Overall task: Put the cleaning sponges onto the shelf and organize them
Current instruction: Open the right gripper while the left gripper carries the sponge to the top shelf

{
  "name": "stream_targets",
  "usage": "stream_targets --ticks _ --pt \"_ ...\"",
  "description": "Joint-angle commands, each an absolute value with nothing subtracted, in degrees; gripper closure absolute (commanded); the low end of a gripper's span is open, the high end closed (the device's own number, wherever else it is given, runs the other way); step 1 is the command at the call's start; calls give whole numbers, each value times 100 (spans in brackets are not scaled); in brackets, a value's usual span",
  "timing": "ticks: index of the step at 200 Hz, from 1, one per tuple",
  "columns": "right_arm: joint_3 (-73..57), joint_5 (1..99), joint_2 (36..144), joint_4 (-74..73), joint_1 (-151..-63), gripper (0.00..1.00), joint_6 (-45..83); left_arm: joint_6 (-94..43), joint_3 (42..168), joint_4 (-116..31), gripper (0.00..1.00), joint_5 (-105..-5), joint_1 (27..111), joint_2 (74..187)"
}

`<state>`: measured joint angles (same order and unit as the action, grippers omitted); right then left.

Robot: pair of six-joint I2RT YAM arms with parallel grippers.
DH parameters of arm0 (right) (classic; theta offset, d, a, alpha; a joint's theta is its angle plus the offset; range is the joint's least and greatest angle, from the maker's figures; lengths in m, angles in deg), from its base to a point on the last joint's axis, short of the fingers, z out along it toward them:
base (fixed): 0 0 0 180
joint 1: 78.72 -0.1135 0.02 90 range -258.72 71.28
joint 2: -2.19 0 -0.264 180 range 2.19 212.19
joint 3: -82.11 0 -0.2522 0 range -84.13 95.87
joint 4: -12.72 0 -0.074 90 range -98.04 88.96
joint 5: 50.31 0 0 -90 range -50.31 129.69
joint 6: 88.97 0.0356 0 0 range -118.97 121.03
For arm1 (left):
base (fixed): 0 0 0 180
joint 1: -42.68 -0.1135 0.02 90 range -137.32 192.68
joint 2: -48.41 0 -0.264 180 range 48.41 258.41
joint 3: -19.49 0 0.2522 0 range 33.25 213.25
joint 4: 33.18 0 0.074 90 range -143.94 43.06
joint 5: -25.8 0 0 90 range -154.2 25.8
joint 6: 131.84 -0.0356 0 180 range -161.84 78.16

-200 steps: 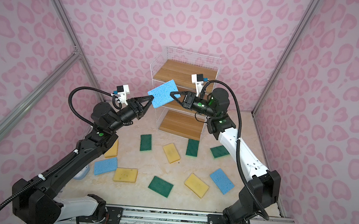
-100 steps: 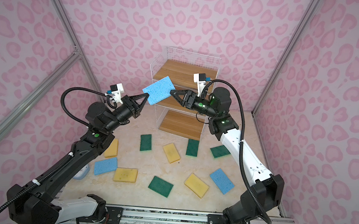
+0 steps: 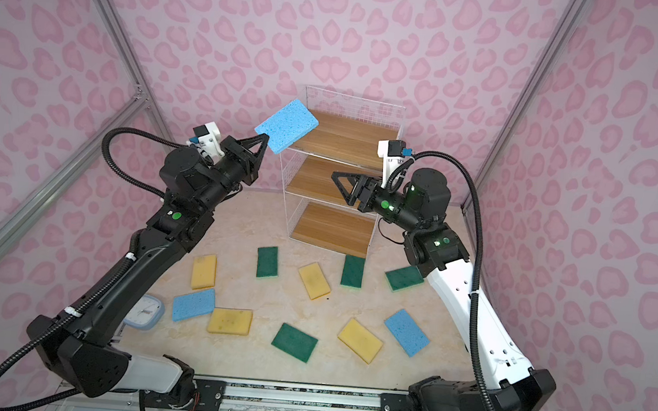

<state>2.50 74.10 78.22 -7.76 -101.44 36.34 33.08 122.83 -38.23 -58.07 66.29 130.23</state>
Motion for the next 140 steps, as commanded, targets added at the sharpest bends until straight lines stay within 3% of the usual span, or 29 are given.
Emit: stream_targets --ticks 1,75,140 --pt "147 7161 7685 -959 -10058 31 3416 3245 12767 -4418 98 -6488 6742 13304" --pt "-459 7093 7383 -863 -9777 31 3493 3313 13698 -4912 98 -7777 7156 14088" --pt "-737 7115 7243 -737 -9673 32 3591 3636 14653 -5457 98 -8174 7309 14816"
